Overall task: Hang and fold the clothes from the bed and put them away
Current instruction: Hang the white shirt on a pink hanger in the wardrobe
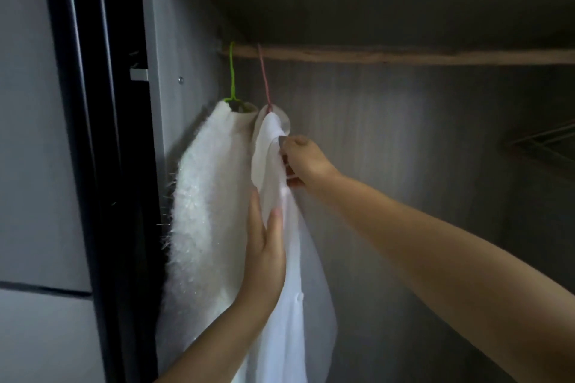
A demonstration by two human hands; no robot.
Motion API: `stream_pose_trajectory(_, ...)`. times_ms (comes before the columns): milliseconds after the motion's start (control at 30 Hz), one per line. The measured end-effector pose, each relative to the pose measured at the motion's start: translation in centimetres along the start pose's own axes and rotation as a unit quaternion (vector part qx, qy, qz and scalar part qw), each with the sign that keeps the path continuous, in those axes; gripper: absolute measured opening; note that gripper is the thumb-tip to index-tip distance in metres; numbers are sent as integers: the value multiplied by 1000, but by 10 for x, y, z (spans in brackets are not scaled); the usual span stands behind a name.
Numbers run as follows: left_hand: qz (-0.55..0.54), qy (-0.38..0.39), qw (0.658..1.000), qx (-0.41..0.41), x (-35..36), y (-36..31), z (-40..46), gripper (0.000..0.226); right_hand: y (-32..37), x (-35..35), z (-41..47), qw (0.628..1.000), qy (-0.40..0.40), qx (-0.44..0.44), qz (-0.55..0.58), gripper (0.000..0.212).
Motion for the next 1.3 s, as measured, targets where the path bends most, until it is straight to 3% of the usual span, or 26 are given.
stream_pose_trajectory(33, 26, -8, 999, 27, -1, -10, 3, 52, -3, -10, -2, 1000, -6, -6, -2, 33)
stream_pose_trajectory(100, 93, -7, 980, 174, 3, -41, 2, 55, -13, -38, -8, 998, -47, -32, -33, 34)
stream_pose_trajectory(167, 207, 9, 900, 385, 22, -72, -13, 56, -27, -74, -22, 989, -96, -67, -88, 35)
stream_pose_trajectory(200, 240, 23, 859, 451, 34, -80, -22, 54, -36, -91, -32, 983, -117, -77, -122, 37)
stream_pose_trajectory(233, 235, 43, 840, 488, 48, -85, -31, 51, -47, -109, -46, 974, -138, -77, -160, 38)
stream_pose_trajectory(300, 167, 124, 857, 471, 83, -84, -47, 46, -75, -146, -82, 958, -171, -63, -222, 40)
stream_pose_trajectory(400, 93, 261, 885, 374, 141, -63, -78, 48, -121, -200, -139, 931, -220, -9, -292, 41)
stream_pose_trajectory(500, 43, 409, 862, 296, 207, -53, -137, 53, -171, -263, -215, 891, -298, 85, -332, 42)
stream_pose_trajectory(700, -55, 575, 754, 313, 293, -96, -288, 57, -241, -350, -414, 789, -447, 253, -338, 42)
stream_pose_trajectory(867, -155, 666, 660, 310, 317, -159, -421, 44, -257, -359, -601, 689, -538, 360, -326, 43)
stream_pose_trajectory(1100, -228, 740, 530, 345, 279, -239, -590, 47, -269, -300, -800, 571, -617, 461, -283, 36)
stream_pose_trajectory(1300, -273, 806, 350, 391, 193, -282, -709, 48, -283, -171, -920, 453, -667, 560, -193, 36)
Point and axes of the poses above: each hand's wrist, its own z-axis towards the middle knuckle, its own x-axis out of the palm, y = z × x, the point moved 6 cm from there along z, towards the middle knuckle, and after that the axes turned 8 degrees about x, right-handed, at the moved point
